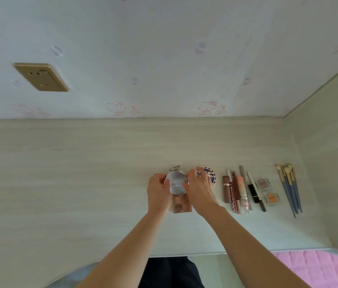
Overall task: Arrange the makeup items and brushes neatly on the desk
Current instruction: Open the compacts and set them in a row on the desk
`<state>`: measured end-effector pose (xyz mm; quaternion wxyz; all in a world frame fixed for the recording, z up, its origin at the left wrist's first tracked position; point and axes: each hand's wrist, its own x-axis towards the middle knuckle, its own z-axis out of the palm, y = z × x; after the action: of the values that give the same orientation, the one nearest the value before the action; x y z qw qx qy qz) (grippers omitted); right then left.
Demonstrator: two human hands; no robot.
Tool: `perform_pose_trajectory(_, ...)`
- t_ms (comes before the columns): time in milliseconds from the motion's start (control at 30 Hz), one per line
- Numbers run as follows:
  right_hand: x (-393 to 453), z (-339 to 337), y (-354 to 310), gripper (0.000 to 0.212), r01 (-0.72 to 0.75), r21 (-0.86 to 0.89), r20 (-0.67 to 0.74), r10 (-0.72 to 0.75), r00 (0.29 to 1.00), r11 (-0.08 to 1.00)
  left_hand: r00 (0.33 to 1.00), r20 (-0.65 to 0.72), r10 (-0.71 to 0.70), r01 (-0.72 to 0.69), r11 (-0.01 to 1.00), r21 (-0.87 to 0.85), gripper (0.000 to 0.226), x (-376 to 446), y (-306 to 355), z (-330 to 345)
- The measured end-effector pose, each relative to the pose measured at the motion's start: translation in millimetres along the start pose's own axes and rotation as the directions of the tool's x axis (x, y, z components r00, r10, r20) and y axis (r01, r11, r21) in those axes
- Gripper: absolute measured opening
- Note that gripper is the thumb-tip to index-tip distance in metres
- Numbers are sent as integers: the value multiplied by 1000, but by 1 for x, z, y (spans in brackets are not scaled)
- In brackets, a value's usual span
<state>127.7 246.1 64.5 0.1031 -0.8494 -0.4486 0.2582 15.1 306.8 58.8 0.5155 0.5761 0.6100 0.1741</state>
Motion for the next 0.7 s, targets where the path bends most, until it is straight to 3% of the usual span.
perform_pose_trajectory(233, -12, -24, -16, 8, 2, 332, 33, -13, 999, 943, 994, -89, -58, 33, 965, -260, 18, -11, 15, -13)
perform_pose_trajectory(433, -21, -44, -34, 35, 105, 446, -4, -115, 993, 889, 995, -43, -88, 58, 882, -468, 12, -24, 26, -44)
perform_pose_trajectory(600, -25, -57, -56, 31, -49, 675, 99, -24, 995, 736, 994, 89, -65, 106, 794, -599, 19, -38, 36, -74)
perform_pose_trajectory(700, -23, -62, -69, 29, -152, 756, 187, 13, 982, 636, 981, 190, 33, 80, 825, -559, 38, -43, 35, -90)
